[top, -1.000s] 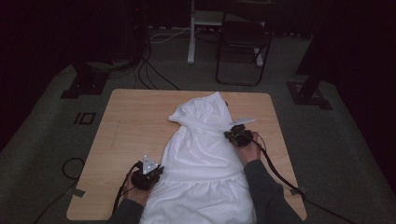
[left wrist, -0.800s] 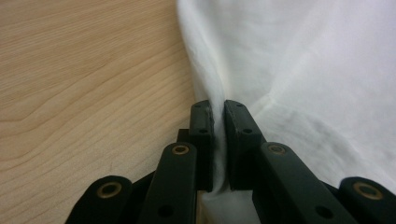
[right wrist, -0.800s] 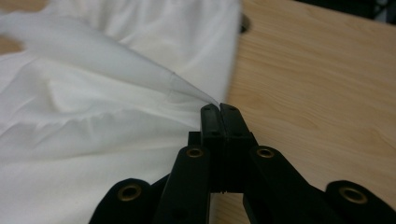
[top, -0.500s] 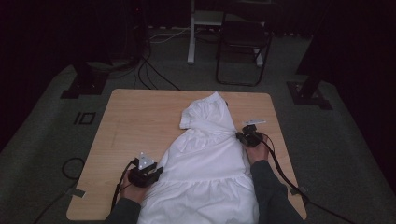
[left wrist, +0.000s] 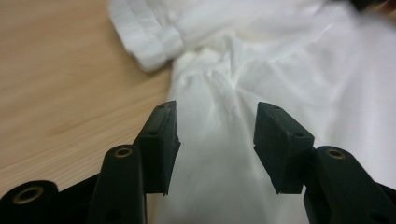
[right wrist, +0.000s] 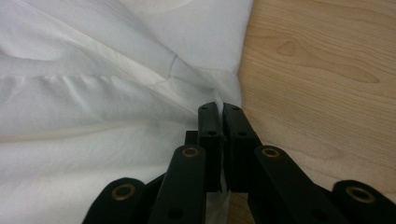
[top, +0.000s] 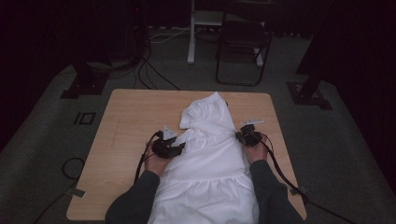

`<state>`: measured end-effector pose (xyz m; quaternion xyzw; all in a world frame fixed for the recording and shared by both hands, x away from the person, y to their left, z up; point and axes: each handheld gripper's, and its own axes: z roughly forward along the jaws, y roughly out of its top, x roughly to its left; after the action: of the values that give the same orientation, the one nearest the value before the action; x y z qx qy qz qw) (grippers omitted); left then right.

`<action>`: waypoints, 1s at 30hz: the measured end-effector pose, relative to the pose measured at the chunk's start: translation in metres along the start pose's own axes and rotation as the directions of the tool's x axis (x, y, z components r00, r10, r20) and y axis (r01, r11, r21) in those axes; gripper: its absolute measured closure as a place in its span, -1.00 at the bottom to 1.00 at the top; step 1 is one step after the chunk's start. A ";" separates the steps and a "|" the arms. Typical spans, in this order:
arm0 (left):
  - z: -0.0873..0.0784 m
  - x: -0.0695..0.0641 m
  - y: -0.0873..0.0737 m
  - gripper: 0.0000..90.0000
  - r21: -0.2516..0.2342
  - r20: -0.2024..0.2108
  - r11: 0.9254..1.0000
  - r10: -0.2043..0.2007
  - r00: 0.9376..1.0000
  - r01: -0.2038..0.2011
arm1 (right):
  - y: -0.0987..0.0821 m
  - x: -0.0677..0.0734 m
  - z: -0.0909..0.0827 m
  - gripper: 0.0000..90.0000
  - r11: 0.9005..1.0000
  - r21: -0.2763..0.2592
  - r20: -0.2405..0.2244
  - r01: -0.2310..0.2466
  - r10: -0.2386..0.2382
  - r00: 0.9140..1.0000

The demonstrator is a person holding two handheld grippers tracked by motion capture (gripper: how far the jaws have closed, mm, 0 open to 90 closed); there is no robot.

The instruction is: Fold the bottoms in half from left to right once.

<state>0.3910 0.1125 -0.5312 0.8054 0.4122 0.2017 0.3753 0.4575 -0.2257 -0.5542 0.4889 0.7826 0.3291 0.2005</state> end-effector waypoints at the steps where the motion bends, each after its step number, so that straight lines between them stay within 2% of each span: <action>1: 0.009 0.000 -0.002 0.12 0.029 -0.002 1.000 -0.003 1.000 0.003 | 0.000 0.000 0.000 0.93 1.000 -0.002 0.002 -0.001 0.001 1.000; 2: 0.009 0.000 -0.002 0.14 0.029 -0.002 1.000 -0.003 1.000 0.003 | 0.000 0.000 0.000 0.93 1.000 -0.002 0.002 -0.001 0.001 1.000; 3: 0.021 -0.001 -0.009 0.17 0.068 -0.009 0.998 -0.008 1.000 0.009 | -0.002 0.001 -0.001 0.93 1.000 -0.009 0.001 -0.003 0.003 1.000; 4: 0.022 -0.001 -0.013 0.17 0.064 -0.006 0.998 0.000 1.000 0.000 | -0.003 0.001 -0.001 0.93 1.000 -0.012 0.001 -0.007 0.007 1.000; 6: 0.021 -0.001 -0.016 0.17 0.048 -0.005 0.999 -0.007 1.000 0.007 | -0.004 0.002 -0.002 0.93 1.000 -0.017 0.000 -0.010 0.010 1.000; 7: 0.016 -0.003 -0.021 0.18 0.046 -0.021 0.999 -0.006 1.000 0.007 | -0.008 0.004 -0.005 0.93 1.000 -0.015 -0.009 -0.022 0.022 1.000; 10: 0.009 -0.008 -0.028 0.19 0.036 -0.026 0.999 0.004 1.000 -0.003 | -0.014 0.012 -0.012 0.92 1.000 -0.005 -0.012 -0.002 0.001 1.000; 11: 0.001 -0.012 -0.037 0.19 0.032 -0.025 0.999 0.007 1.000 -0.006 | -0.018 0.015 -0.016 0.92 1.000 -0.002 -0.014 0.004 -0.004 1.000; 12: 0.001 -0.012 -0.037 0.19 0.032 -0.025 0.999 0.007 1.000 -0.006 | -0.018 0.015 -0.016 0.92 1.000 -0.002 -0.014 0.004 -0.004 1.000; 14: -0.016 -0.020 -0.052 0.19 0.032 -0.023 0.999 0.010 1.000 -0.009 | -0.035 0.028 -0.031 0.92 1.000 -0.004 -0.036 0.024 -0.025 0.999; 19: -0.047 -0.039 -0.081 0.19 0.026 -0.016 1.000 0.018 1.000 -0.017 | -0.069 0.047 -0.063 0.89 0.998 0.005 -0.087 0.064 -0.064 0.994; 22: -0.059 -0.048 -0.092 0.19 0.023 -0.014 0.999 0.033 0.999 -0.033 | -0.083 0.056 -0.079 0.88 0.996 0.031 -0.118 0.083 -0.078 0.990; 24: -0.060 -0.049 -0.092 0.19 0.023 -0.013 0.999 0.034 0.999 -0.033 | -0.084 0.059 -0.087 0.65 0.994 0.067 -0.118 0.088 -0.080 0.990; 25: -0.059 -0.048 -0.092 0.18 0.024 -0.006 0.999 0.023 1.000 -0.023 | -0.083 0.060 -0.092 0.53 0.995 0.051 -0.120 0.088 -0.082 0.989; 27: -0.059 -0.048 -0.092 0.18 0.024 -0.008 0.999 0.025 1.000 -0.025 | -0.073 0.061 -0.101 0.25 0.996 -0.013 -0.123 0.090 -0.090 0.988; 29: -0.059 -0.048 -0.092 0.18 0.024 -0.008 0.999 0.025 1.000 -0.025 | -0.059 0.064 -0.105 0.16 0.993 -0.070 -0.135 0.097 -0.105 0.985; 30: -0.059 -0.048 -0.092 0.18 0.024 -0.008 0.999 0.025 1.000 -0.025 | -0.051 0.067 -0.105 0.12 0.991 -0.080 -0.146 0.108 -0.119 0.982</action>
<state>0.2789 0.1343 -0.5651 0.8140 0.4060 0.2047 0.3616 0.3289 -0.2148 -0.5163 0.4098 0.8097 0.3812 0.1767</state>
